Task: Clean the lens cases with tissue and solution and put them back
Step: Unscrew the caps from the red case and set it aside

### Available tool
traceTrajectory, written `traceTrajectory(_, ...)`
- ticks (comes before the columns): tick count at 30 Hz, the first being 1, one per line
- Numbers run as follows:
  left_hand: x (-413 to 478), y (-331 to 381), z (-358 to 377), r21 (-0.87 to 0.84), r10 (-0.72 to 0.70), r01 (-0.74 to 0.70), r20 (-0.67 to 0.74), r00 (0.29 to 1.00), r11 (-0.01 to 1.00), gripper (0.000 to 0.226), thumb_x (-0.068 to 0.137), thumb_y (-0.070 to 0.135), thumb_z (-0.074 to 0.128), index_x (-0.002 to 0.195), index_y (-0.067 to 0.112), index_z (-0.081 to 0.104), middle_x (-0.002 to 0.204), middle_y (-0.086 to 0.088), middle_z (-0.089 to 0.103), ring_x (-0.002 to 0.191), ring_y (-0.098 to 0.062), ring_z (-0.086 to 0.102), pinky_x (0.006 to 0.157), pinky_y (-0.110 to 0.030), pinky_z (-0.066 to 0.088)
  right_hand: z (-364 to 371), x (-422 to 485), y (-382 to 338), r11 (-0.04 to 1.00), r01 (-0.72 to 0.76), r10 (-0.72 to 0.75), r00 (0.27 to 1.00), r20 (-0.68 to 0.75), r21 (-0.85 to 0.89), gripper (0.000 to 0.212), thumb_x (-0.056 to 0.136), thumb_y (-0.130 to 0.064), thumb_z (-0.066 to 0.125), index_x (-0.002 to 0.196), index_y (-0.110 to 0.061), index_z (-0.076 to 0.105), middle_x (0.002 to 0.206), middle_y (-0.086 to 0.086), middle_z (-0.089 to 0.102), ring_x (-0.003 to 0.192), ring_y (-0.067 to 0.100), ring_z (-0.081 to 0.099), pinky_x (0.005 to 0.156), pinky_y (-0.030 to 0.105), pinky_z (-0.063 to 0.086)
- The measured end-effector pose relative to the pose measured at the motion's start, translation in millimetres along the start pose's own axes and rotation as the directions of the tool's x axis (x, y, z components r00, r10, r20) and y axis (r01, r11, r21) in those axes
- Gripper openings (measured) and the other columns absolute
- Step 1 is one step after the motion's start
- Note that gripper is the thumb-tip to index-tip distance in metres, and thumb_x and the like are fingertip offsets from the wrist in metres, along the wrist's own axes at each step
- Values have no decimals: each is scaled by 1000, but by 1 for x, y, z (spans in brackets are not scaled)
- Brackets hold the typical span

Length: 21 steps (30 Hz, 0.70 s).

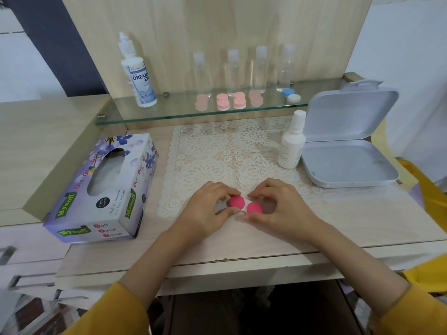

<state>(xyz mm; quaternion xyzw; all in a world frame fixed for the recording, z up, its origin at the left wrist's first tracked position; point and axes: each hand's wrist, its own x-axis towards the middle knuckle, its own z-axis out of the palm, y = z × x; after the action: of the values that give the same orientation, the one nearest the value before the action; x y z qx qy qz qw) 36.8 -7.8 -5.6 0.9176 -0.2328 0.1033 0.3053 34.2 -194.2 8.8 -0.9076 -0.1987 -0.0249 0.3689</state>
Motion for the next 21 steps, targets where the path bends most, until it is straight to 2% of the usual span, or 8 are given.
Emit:
traceTrajectory(3, -3, 1, 5, 7, 8, -8, -6, 1000, 1000, 42, 81, 39, 53, 113, 14, 64, 94, 3, 58, 85, -5, 43, 84, -3, 28, 2, -4, 2, 1000, 20, -20, 999, -48, -7, 30, 72, -30, 76, 97, -15, 71, 86, -7, 55, 78, 5, 53, 70, 14, 40)
traceTrajectory(5, -5, 1, 9, 8, 6, -6, -17, 1000, 1000, 45, 81, 40, 47, 110, 12, 66, 94, -1, 57, 88, -6, 42, 85, -7, 29, 3, -4, 3, 998, 52, -54, 998, -42, -35, 28, 75, -24, 74, 100, -14, 70, 86, -5, 53, 77, 6, 52, 70, 12, 38)
traceTrajectory(9, -7, 3, 12, -6, -20, 20, -49, 999, 1000, 35, 79, 30, 58, 105, 7, 67, 94, -5, 59, 88, -6, 43, 86, -5, 28, 3, -3, 8, 994, 99, -101, 994, -41, -39, 29, 75, -17, 72, 103, -11, 68, 87, -3, 53, 79, 7, 50, 74, 6, 35)
traceTrajectory(13, -8, 7, 17, -3, -31, 31, -109, 994, 1000, 32, 74, 22, 63, 100, 5, 68, 88, -5, 59, 84, -4, 42, 85, -1, 27, 7, -2, 10, 992, 121, -122, 990, -75, -20, 24, 75, -11, 72, 98, -8, 68, 83, -5, 47, 74, 1, 47, 71, 6, 35)
traceTrajectory(17, -10, 12, 21, 11, -42, 45, -203, 978, 999, 39, 76, 38, 56, 92, 6, 69, 81, -3, 58, 78, -3, 43, 81, -2, 30, 9, -3, 12, 989, 147, -148, 986, -79, -20, 21, 75, -10, 72, 96, -8, 68, 77, -13, 39, 68, 2, 44, 65, 10, 35)
traceTrajectory(21, -8, 11, 23, 4, -110, 116, -279, 954, 993, 47, 67, 55, 62, 79, 11, 67, 77, 3, 56, 74, -5, 47, 73, -10, 36, 10, -4, 13, 986, 164, -164, 982, -91, -12, 20, 75, -10, 71, 95, -6, 69, 76, -7, 41, 67, 4, 44, 65, 12, 36)
